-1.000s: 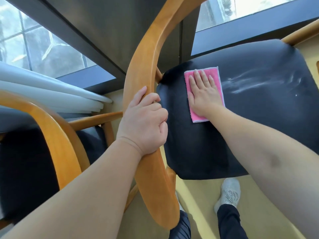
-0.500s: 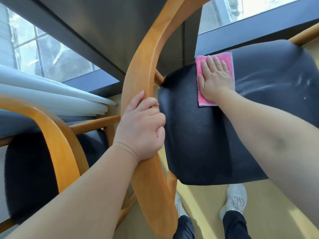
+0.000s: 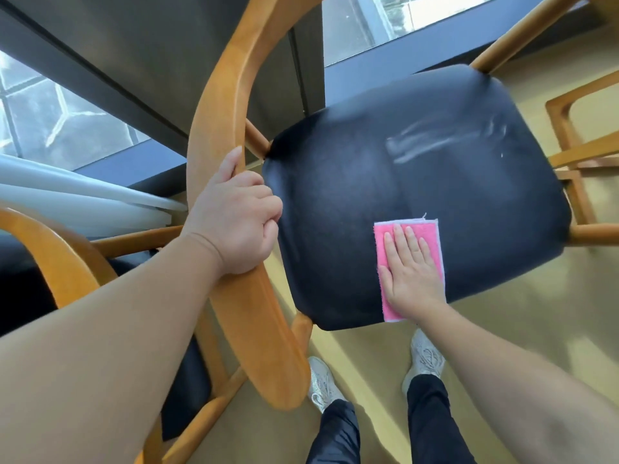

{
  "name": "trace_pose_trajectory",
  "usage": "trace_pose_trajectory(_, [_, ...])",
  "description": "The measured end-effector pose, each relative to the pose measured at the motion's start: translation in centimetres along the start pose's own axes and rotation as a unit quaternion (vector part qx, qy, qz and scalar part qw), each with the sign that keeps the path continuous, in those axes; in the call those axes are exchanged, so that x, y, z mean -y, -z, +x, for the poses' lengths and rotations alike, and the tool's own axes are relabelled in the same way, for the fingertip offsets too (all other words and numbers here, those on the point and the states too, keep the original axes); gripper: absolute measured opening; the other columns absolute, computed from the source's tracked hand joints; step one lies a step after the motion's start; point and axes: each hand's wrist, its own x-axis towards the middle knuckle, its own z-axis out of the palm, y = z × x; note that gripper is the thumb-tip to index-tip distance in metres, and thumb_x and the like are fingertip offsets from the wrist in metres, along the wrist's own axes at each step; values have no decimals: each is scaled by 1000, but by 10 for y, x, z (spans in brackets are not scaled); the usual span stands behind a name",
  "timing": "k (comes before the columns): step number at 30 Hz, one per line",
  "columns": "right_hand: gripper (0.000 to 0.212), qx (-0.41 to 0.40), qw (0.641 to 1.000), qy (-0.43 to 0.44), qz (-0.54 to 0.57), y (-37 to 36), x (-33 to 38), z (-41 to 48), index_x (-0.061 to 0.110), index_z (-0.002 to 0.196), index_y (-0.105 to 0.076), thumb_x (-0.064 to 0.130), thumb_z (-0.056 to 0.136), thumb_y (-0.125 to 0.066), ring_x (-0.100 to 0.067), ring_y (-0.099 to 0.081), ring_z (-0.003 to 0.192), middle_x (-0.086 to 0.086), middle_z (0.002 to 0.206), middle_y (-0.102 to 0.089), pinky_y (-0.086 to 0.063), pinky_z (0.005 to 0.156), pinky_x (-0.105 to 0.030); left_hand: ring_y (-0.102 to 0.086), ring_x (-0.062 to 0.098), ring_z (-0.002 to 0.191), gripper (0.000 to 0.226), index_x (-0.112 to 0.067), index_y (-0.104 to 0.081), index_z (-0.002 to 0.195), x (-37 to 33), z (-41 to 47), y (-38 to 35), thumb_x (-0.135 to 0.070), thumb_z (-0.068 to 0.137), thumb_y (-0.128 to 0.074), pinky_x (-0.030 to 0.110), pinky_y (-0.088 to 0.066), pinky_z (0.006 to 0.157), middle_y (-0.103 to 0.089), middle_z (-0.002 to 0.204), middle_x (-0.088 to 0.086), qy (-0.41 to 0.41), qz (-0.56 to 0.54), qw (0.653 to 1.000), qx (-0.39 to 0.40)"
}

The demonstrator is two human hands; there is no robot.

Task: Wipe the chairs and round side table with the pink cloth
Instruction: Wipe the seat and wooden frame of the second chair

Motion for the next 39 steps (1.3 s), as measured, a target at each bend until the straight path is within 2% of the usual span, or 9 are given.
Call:
trace_pose_trajectory(3, [61,33,999,-15,-15,-13,-2,-26,9,153,-20,41,102,-11,-24,-6,148,-7,160,-10,8,120,-37,-59,16,80,34,-30,-49,64,3,5,2,-31,86,-22,44,-9,118,-59,67,-9,-44,-1,999,12])
trace_pose_trajectory(7, [60,17,1000,-11,-23,-10,-3,-14,9,151,-20,41,101,-13,-24,-9,147,-9,159,-19,5,119,-38,-56,14,73,28,-30,-46,64,6,4,-3,-30,85,-28,41,-18,115,-56,65,-11,-58,-5,998,8])
trace_pose_trajectory(8, [59,7,1000,0,-20,-6,-3,-5,9,151,-17,41,101,-13,-23,-7,147,-9,159,-16,5,119,-38,-56,14,72,27,-30,-46,64,7,4,-4,-30,85,-30,41,-19,114,-54,64,-11,-57,-9,998,3])
trace_pose_trajectory(11, [60,-14,999,39,0,17,0,39,15,150,3,43,97,-4,-18,11,146,-3,158,8,13,119,-35,-53,14,69,25,-29,-46,62,7,4,-5,-27,84,-33,40,-22,112,-47,62,-11,-48,-28,998,-4])
trace_pose_trajectory(13, [63,-23,998,55,7,34,5,79,15,151,7,44,95,0,-18,15,147,-2,158,13,14,119,-35,-53,14,67,26,-28,-46,61,8,6,-6,-26,83,-32,39,-23,111,-48,60,-10,-45,-33,998,-11])
trace_pose_trajectory(20, [62,-37,993,105,-37,87,27,195,14,155,4,44,101,-7,-22,12,149,-6,163,9,9,121,-39,-53,14,67,31,-26,-53,62,10,6,-7,-28,84,-32,40,-26,110,-55,62,-9,-36,-38,999,-7])
trace_pose_trajectory(25, [63,-41,992,114,-36,108,33,246,14,156,-8,44,100,-10,-26,-1,150,-9,163,-6,4,121,-41,-54,16,67,31,-25,-53,61,9,7,-8,-27,84,-32,41,-28,109,-56,62,-7,-31,-50,998,-1])
trace_pose_trajectory(30, [63,-43,991,126,-22,120,27,263,13,154,-21,45,99,-13,-30,-13,148,-11,160,-21,-3,122,-43,-54,18,66,29,-23,-51,60,9,8,-7,-26,82,-33,41,-29,107,-54,60,-6,-27,-45,999,-6])
trace_pose_trajectory(39, [62,-66,994,89,-7,121,-2,265,15,154,-19,45,100,-13,-28,-9,149,-9,162,-16,-1,122,-41,-55,17,68,33,-24,-54,61,8,8,-8,-28,84,-30,39,-27,107,-56,63,-6,-23,-30,999,-8])
